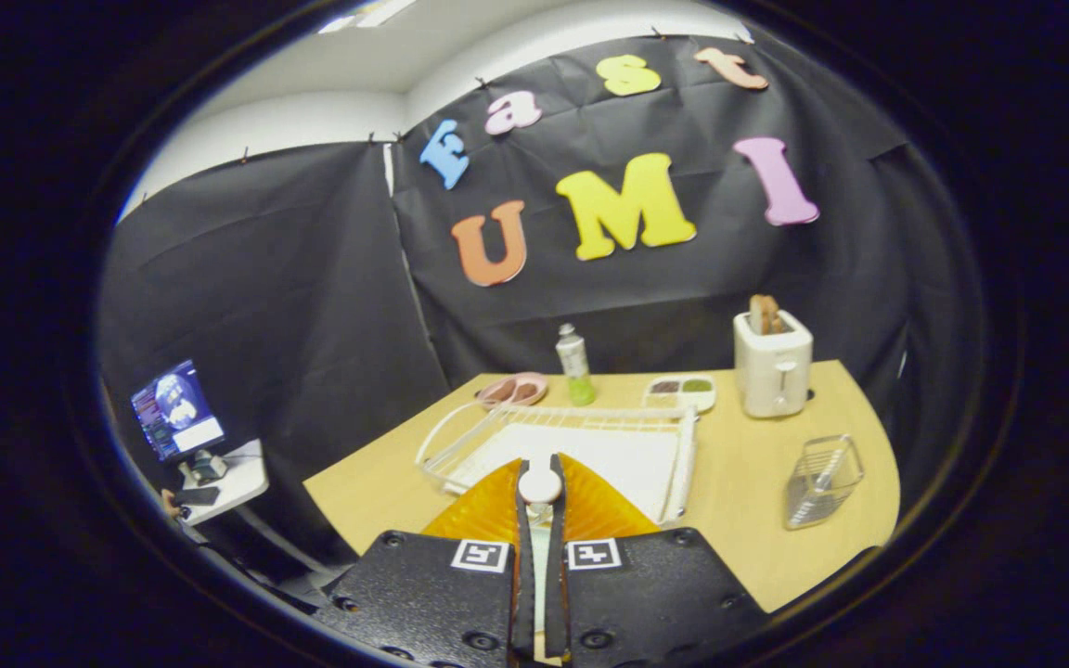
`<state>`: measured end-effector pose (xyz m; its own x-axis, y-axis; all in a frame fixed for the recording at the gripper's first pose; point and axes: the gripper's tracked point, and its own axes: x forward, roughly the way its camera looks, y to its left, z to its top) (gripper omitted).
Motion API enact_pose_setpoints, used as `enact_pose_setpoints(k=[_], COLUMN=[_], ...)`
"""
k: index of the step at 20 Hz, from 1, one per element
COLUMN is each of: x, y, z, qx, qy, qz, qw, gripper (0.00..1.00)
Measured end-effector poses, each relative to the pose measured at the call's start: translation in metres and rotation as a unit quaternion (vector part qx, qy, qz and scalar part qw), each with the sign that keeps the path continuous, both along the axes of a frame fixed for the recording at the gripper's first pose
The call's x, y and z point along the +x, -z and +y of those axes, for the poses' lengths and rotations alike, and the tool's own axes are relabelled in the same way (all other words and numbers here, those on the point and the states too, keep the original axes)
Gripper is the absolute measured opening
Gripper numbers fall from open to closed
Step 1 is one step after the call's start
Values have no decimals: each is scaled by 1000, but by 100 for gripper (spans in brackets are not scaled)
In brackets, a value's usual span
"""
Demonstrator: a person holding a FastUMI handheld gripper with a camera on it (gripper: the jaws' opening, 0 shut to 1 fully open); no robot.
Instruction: Take the plate from the dish rack, then take the spoon from the basket and place it into the plate.
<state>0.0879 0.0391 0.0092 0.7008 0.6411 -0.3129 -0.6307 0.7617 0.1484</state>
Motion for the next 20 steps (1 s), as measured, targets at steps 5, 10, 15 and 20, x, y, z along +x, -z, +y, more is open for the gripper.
enact_pose_setpoints(k=[5, 10, 15, 20], x=[-11, -11, -14, -3], y=[46, 83, 100, 101], z=[41, 64, 83, 77], qx=[-60, -112, -114, -129], qy=[-60, -83, -110, -92], qz=[21, 34, 61, 47], qw=[996, 990, 986, 986], gripper=[9, 10, 13, 20])
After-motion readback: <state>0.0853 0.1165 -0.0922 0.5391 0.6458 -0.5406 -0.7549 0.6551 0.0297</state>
